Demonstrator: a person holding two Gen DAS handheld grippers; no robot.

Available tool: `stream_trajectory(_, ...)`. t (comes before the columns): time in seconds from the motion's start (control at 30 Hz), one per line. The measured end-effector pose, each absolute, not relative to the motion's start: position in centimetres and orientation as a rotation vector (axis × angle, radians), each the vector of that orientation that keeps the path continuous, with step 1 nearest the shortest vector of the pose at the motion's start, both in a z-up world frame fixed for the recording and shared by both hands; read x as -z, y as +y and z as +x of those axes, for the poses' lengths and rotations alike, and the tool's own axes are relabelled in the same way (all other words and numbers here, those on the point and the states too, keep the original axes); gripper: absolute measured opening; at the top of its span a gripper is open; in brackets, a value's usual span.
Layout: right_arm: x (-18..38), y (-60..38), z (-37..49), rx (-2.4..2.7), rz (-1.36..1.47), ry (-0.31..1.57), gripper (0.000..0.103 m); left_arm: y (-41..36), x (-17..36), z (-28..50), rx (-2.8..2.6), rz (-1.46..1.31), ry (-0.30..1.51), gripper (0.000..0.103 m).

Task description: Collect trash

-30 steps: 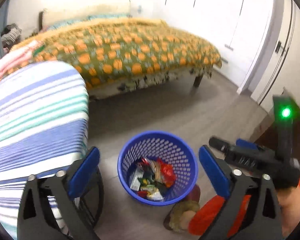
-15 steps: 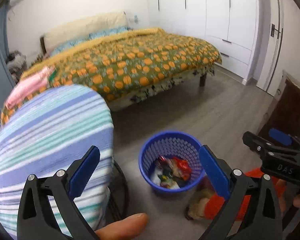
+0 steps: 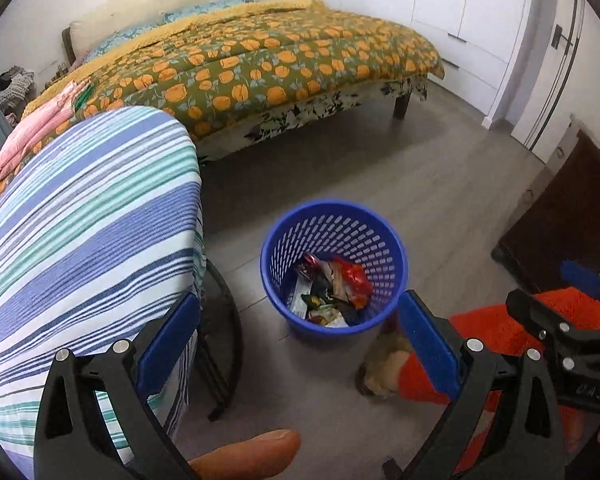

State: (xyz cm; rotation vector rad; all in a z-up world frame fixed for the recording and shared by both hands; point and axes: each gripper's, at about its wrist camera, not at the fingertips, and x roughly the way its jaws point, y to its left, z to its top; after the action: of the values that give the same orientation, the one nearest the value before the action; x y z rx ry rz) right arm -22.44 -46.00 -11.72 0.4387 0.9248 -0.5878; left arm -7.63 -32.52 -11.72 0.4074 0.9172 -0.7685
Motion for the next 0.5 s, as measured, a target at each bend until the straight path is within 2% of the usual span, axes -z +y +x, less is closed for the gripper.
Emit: stream_trajectory(0.5,11.98,-45.31,-22.10,0.583,0.432,0.950,0.098,-32.58,12.37,-7.40,0.754,0.402,0.953,0.098)
